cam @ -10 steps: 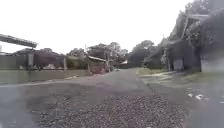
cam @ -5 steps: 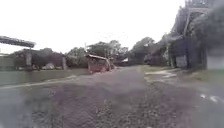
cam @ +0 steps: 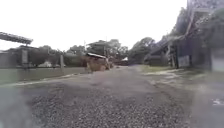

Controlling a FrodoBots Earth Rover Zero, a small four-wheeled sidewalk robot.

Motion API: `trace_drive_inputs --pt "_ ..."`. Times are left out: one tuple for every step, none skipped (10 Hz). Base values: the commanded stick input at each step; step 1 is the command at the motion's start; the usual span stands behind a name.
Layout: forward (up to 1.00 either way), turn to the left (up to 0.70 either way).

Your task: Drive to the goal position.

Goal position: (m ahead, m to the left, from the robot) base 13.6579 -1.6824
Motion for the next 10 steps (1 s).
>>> trace_drive_inputs --pt "0.7 0.0" --pt "0.7 0.0" --pt "0.7 0.0" --pt "0.7 -0.12" --pt "0.7 -0.35" --pt "0.7 -0.35" --pt "0.7 -0.18" --pt "0.7 0.0" --pt "0.7 0.0" --pt "0.7 0.0"
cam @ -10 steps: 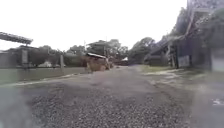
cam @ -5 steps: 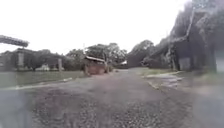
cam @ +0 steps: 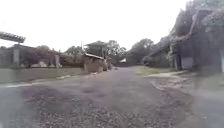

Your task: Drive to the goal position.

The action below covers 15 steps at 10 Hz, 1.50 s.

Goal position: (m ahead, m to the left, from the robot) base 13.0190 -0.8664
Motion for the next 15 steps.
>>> trace_drive_inputs --pt "0.7 0.0" --pt "0.7 0.0" --pt "0.7 0.0" --pt "0.7 0.0" --pt "0.7 0.0" --pt "0.7 0.0" --pt "0.7 0.0" --pt "0.7 0.0" --pt "0.7 0.0" --pt "0.7 0.0" --pt "0.7 0.0" --pt "0.7 0.0" --pt "0.7 0.0" --pt "0.7 0.0" --pt "0.7 0.0"
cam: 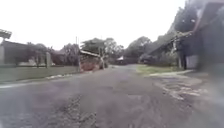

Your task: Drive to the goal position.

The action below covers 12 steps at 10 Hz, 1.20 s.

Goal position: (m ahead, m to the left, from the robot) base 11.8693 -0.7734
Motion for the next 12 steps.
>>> trace_drive_inputs --pt "0.7 0.0" --pt "0.7 0.0" --pt "0.7 0.0" --pt "0.7 0.0" --pt "0.7 0.0" --pt "0.7 0.0" --pt "0.7 0.0" --pt "0.7 0.0" --pt "0.7 0.0" --pt "0.7 0.0" --pt "0.7 0.0" --pt "0.7 0.0"
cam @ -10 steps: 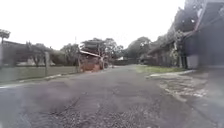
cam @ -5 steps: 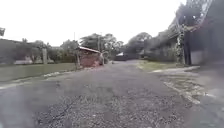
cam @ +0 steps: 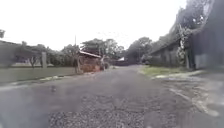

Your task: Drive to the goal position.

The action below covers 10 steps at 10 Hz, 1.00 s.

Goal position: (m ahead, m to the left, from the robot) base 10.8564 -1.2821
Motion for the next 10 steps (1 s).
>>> trace_drive_inputs --pt "0.7 0.0" --pt "0.7 0.0" --pt "0.7 0.0" --pt "0.7 0.0" --pt "0.7 0.0" --pt "0.7 0.0" --pt "0.7 0.0" --pt "0.7 0.0" --pt "0.7 0.0" --pt "0.7 0.0"
